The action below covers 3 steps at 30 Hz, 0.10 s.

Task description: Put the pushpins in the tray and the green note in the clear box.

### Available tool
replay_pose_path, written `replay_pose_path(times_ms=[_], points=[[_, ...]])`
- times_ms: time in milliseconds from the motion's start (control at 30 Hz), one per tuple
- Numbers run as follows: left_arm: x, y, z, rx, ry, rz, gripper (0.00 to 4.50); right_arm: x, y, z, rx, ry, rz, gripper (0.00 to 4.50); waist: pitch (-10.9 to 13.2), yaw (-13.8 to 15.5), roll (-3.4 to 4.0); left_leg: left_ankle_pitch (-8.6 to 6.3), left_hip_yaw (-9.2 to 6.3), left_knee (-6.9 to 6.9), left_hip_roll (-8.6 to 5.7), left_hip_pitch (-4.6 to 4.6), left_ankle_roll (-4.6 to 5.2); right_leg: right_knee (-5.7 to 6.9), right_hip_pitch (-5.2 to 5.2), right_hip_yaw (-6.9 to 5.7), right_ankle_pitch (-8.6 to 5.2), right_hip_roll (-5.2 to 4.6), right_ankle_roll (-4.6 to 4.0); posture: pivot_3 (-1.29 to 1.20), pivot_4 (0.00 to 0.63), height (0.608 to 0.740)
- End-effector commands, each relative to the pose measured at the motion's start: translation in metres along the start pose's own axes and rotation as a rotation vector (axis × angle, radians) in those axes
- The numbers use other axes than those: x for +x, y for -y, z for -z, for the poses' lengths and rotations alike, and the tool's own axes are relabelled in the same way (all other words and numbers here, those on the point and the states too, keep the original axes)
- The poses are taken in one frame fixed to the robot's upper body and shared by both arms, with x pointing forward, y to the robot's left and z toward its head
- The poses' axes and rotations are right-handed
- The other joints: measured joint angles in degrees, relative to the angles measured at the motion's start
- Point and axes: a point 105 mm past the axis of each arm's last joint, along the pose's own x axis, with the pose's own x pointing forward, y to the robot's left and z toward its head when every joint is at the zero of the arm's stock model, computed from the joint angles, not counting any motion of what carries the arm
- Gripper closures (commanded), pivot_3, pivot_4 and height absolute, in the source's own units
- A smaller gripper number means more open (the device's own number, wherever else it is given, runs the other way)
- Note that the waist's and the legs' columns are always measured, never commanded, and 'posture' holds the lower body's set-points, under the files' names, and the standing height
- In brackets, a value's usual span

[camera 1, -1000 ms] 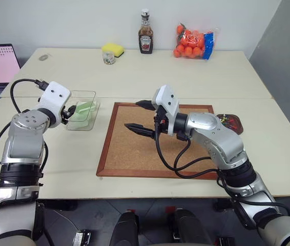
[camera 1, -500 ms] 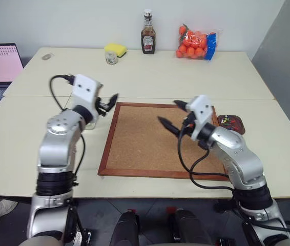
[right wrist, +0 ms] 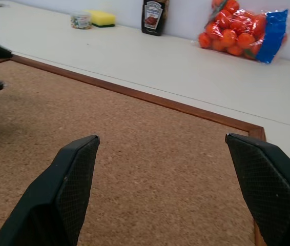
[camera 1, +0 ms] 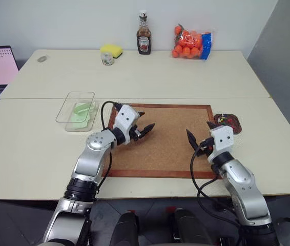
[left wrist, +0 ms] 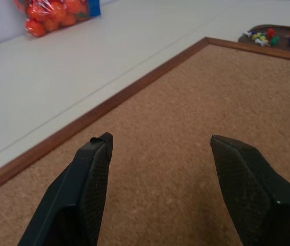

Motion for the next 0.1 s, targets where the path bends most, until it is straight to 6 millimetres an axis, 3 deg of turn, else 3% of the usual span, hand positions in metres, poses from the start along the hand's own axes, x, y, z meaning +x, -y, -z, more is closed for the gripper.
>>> replay_pose_path(times_ms=[33,100], points=[[-0.0011,0.0036,-0.0094,0.010,0.037,0.015,1.32,0.0010,0.0118,-0.0175,-0.005,0.070,0.041,0.32,0.0,0.1,0.00,0.00,0.00,0.00,0.00,0.00,0.00,0.00,0.00,0.01,-0.02,0.00,0.04,0.00,0.150,0.740],[-0.0006,0.0045,-0.0101,0.006,0.048,0.016,1.32,0.0033,0.0138,-0.0189,-0.006,0.072,0.042,0.32,0.0,0.1,0.00,0.00,0.00,0.00,0.00,0.00,0.00,0.00,0.00,0.00,-0.05,0.00,0.08,0.00,0.150,0.740]])
